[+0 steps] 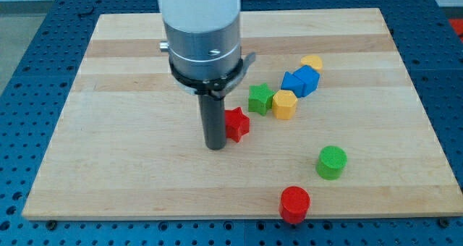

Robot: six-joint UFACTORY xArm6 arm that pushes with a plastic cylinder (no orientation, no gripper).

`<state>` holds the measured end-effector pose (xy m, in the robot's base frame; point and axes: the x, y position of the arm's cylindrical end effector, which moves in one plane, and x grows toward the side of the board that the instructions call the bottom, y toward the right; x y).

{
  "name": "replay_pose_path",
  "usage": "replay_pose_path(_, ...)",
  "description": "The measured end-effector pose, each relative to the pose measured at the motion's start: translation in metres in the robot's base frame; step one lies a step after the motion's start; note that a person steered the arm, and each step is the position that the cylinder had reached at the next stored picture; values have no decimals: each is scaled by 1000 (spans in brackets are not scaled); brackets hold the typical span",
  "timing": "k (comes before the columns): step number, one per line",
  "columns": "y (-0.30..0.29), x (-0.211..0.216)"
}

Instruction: Slide the red star closer to the green star

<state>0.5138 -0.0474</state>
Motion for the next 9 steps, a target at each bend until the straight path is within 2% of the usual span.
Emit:
replay_pose_path(2,12,28)
replay_pose_path(3,48,28)
replay_pose_path(4,56,8)
replay_pose_path(7,-8,-27)
replay_pose_path(8,-9,-45)
replay_pose_path(9,-19,-44)
